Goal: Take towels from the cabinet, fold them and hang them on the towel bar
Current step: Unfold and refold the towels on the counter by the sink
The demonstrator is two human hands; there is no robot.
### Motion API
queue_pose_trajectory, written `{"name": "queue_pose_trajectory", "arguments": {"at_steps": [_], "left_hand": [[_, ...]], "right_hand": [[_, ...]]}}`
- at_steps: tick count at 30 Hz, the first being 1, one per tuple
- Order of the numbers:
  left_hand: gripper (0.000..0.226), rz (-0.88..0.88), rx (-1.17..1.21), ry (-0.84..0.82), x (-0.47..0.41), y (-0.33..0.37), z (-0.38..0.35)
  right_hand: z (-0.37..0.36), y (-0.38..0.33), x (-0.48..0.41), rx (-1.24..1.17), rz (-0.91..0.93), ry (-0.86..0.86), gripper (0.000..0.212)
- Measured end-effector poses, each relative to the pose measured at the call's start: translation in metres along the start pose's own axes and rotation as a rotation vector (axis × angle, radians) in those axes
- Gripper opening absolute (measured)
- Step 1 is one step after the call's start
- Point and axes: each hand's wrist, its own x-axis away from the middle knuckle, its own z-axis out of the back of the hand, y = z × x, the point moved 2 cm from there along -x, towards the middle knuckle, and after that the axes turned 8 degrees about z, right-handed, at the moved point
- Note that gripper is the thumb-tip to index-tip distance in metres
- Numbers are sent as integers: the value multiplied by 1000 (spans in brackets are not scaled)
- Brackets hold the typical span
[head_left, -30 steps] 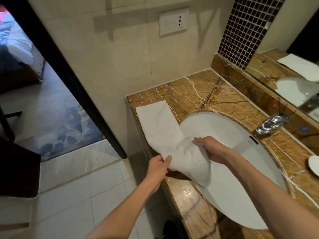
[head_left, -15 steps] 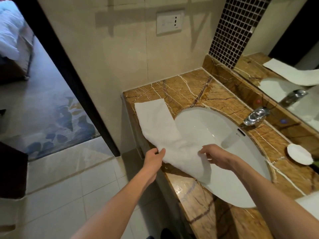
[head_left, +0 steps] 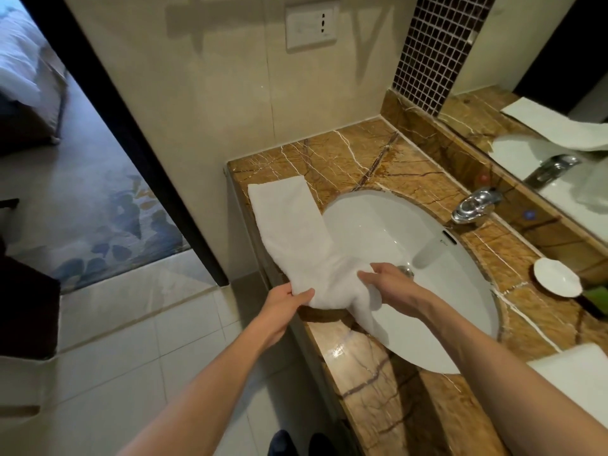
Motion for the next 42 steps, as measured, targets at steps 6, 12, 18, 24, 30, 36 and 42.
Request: {"name": "queue_pose_trajectory", "arguments": {"at_steps": [6,12,18,24,30,36,42], "left_hand": [[38,-69,-21,-1,18,-8,-4],[23,-74,197,-9,34,3,1],[40,-43,451,-57,53,9,11],[46,-40,437,-96,58,-5,8],[50,-59,423,-42,58,-11,1],[53,-56,456,-45,64,-15,-5],[56,-28,467,-95,69,-22,-5]], "right_hand": [[6,1,4,-65,-32,125,34],[7,-14,10,-174,-101,78,27],[3,-28,17,-340,-212,29,16],[-6,-14,21,-424,-295,34,27],[-3,-8,33,-617,-343,-31,26],[-4,1,47,-626,-270,-118,23],[-4,28,67,-461,-141,-118,22]]}}
